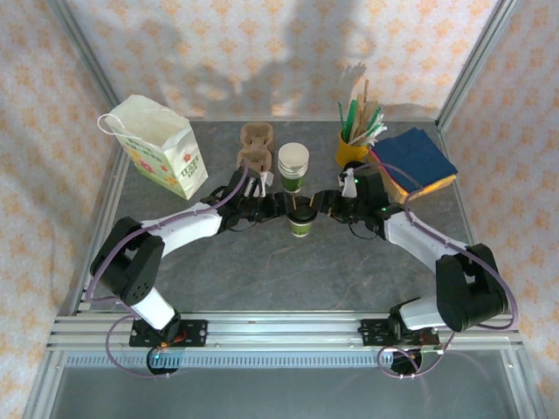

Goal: Pack the takeout coffee

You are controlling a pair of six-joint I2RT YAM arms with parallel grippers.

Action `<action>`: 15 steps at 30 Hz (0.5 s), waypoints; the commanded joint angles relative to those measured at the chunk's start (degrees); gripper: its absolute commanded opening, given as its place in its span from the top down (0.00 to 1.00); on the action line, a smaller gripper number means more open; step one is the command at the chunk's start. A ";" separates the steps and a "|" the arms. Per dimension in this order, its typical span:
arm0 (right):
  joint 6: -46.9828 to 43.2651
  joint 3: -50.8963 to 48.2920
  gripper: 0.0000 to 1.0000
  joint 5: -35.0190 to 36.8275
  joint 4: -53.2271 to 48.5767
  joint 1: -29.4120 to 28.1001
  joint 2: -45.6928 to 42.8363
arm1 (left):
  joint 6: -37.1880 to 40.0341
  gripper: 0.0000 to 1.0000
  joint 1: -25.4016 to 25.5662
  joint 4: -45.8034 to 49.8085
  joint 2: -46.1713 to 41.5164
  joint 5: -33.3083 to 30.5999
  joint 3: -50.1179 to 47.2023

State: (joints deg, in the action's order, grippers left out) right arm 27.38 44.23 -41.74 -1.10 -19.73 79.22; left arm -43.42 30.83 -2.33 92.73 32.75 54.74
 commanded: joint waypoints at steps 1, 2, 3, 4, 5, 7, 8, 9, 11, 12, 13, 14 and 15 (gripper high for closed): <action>-0.01 -0.62 0.46 0.69 0.77 -0.32 0.36 | 0.97 0.35 0.41 3.03 0.57 -0.49 1.07; -0.04 -0.63 0.46 0.73 0.75 -0.39 0.32 | 0.97 0.35 0.42 3.03 0.50 -0.58 0.99; -0.04 -0.71 0.46 0.78 0.68 -0.40 0.34 | 0.97 0.35 0.37 3.11 0.59 -0.67 0.99; -0.09 -0.71 0.46 0.88 0.60 -0.38 0.33 | 1.05 0.35 0.38 3.20 0.56 -0.67 1.09; -0.12 -0.72 0.46 0.93 0.53 -0.40 0.32 | 1.06 0.35 0.41 3.28 0.55 -0.76 1.03; -0.27 -0.81 0.46 1.15 0.39 -0.40 0.35 | 1.14 0.35 0.37 3.50 0.55 -0.86 0.98; -0.23 -0.90 0.46 1.27 0.25 -0.40 0.24 | 1.14 0.35 0.38 3.60 0.53 -0.93 0.99; -0.25 -0.98 0.46 1.35 0.18 -0.40 0.23 | 1.23 0.35 0.32 3.65 0.58 -0.98 0.93; -0.24 -1.23 0.46 1.46 0.14 -0.42 0.34 | 1.14 0.35 0.42 3.67 0.69 -1.24 0.77; -0.30 -1.33 0.46 1.52 0.14 -0.41 0.40 | 1.14 0.35 0.38 3.72 0.66 -1.28 0.72; -0.30 -1.38 0.46 1.65 0.01 -0.42 0.55 | 1.14 0.35 0.37 3.73 0.84 -1.38 0.64; -0.30 -1.47 0.46 1.88 -0.27 -0.37 0.75 | 1.15 0.35 0.38 3.73 0.94 -1.37 0.63; -0.36 -1.56 0.46 1.86 -0.51 -0.41 0.85 | 1.14 0.35 0.35 3.89 0.98 -1.47 0.59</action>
State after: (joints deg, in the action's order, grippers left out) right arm 27.35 43.46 -41.32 -1.21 -19.73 79.42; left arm -43.42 30.83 -2.13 92.73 32.60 54.74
